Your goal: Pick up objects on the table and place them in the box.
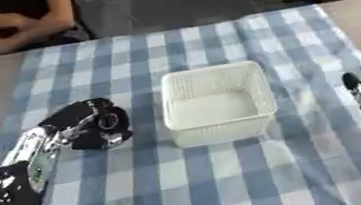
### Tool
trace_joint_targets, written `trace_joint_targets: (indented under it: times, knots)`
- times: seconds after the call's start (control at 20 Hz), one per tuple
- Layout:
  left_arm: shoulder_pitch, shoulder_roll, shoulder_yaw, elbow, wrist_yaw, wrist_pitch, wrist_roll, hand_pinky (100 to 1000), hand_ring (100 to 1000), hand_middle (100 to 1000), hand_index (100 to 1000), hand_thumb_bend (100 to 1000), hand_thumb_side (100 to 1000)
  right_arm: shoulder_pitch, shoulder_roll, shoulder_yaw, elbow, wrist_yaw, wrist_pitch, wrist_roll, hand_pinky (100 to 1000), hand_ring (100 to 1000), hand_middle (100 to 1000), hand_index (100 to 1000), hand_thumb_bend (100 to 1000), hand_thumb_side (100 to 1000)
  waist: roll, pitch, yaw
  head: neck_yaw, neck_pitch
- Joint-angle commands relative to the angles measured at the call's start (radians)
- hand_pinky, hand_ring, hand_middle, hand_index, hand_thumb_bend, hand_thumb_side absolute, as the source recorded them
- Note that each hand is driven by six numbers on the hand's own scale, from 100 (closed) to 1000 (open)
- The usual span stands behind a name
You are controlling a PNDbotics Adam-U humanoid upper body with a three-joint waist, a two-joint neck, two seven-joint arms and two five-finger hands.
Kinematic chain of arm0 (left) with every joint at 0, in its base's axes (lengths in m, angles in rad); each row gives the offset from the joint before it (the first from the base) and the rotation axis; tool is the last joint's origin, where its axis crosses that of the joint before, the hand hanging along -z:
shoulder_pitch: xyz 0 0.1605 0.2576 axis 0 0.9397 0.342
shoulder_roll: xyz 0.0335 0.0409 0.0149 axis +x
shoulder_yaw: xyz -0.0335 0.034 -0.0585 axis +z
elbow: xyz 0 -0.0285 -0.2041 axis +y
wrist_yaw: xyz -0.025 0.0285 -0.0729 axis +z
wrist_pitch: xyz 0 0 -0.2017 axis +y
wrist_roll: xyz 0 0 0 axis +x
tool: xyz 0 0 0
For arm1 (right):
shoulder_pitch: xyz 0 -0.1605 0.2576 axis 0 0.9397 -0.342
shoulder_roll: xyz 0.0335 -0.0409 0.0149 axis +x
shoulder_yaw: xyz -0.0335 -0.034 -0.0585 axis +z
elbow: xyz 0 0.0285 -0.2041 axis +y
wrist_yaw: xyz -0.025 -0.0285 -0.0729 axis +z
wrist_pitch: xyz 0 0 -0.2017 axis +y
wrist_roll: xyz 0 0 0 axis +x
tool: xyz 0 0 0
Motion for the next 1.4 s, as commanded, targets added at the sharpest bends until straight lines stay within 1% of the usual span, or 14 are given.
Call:
trace_joint_targets:
  times: [0.05, 0.45, 0.6, 0.7, 0.8, 0.9, 1.0, 1.1, 1.25, 1.3, 1.35, 1.4]
  knots:
    - [-0.008, 0.016, -0.003, 0.013, -0.018, 0.0, -0.021, 858, 907, 888, 643, 1000, 894, -0.01, -0.009, -0.002, -0.012, -0.002, -0.001, 0.0, 775, 610, 689, 835, 590, 793, 0.0, -0.009, -0.001, 0.004, -0.001]
    - [-0.02, 0.017, -0.001, 0.043, -0.026, 0.012, -0.065, 839, 906, 897, 653, 1000, 869, -0.009, -0.009, -0.002, -0.011, -0.002, -0.002, 0.001, 775, 610, 689, 835, 591, 792, 0.0, -0.009, 0.0, 0.005, -0.001]
    - [-0.024, 0.016, 0.005, 0.066, -0.003, 0.022, -0.092, 808, 881, 879, 650, 1000, 857, -0.008, -0.009, -0.003, -0.011, -0.002, -0.002, 0.001, 775, 610, 689, 835, 590, 792, 0.0, -0.009, 0.0, 0.004, 0.0]
    - [-0.021, 0.011, 0.017, 0.096, 0.044, 0.039, -0.116, 788, 868, 876, 650, 1000, 833, -0.008, -0.009, -0.003, -0.01, -0.002, -0.002, 0.001, 775, 610, 689, 835, 590, 792, 0.0, -0.009, 0.001, 0.004, 0.001]
    - [-0.021, 0.007, 0.026, 0.133, 0.113, 0.065, -0.148, 762, 841, 862, 647, 1000, 826, -0.007, -0.009, -0.003, -0.01, -0.002, -0.002, 0.001, 775, 610, 689, 835, 590, 792, 0.0, -0.009, 0.001, 0.004, 0.002]
    - [-0.025, 0.009, 0.027, 0.156, 0.158, 0.091, -0.176, 718, 795, 843, 647, 1000, 816, -0.007, -0.01, -0.004, -0.01, -0.002, -0.003, 0.0, 775, 610, 689, 835, 590, 792, 0.0, -0.01, 0.001, 0.004, 0.003]
    - [-0.028, 0.011, 0.025, 0.165, 0.178, 0.109, -0.196, 685, 774, 829, 646, 1000, 807, -0.007, -0.01, -0.004, -0.01, -0.003, -0.003, 0.0, 775, 610, 689, 835, 590, 792, 0.0, -0.01, 0.0, 0.004, 0.003]
    - [-0.032, 0.012, 0.022, 0.166, 0.184, 0.122, -0.211, 639, 732, 805, 644, 1000, 791, -0.006, -0.01, -0.004, -0.01, -0.003, -0.003, 0.001, 775, 610, 689, 836, 590, 792, 0.001, -0.01, 0.0, 0.004, 0.003]
    - [-0.034, 0.012, 0.018, 0.163, 0.187, 0.13, -0.232, 551, 621, 739, 638, 1000, 728, -0.006, -0.01, -0.004, -0.01, -0.003, -0.003, 0.001, 775, 610, 689, 836, 590, 793, 0.001, -0.011, 0.0, 0.004, 0.003]
    - [-0.034, 0.012, 0.017, 0.161, 0.187, 0.131, -0.239, 512, 584, 702, 632, 990, 715, -0.006, -0.01, -0.004, -0.01, -0.002, -0.003, 0.001, 775, 610, 689, 836, 590, 792, 0.001, -0.011, 0.0, 0.004, 0.003]
    - [-0.034, 0.013, 0.015, 0.157, 0.187, 0.133, -0.246, 459, 537, 659, 625, 877, 699, -0.006, -0.01, -0.004, -0.01, -0.002, -0.003, 0.001, 775, 610, 689, 836, 590, 793, 0.001, -0.011, 0.0, 0.004, 0.003]
    - [-0.034, 0.014, 0.013, 0.152, 0.186, 0.135, -0.252, 433, 514, 633, 621, 818, 685, -0.006, -0.01, -0.004, -0.009, -0.002, -0.003, 0.001, 775, 610, 689, 836, 590, 793, 0.001, -0.012, 0.0, 0.004, 0.003]
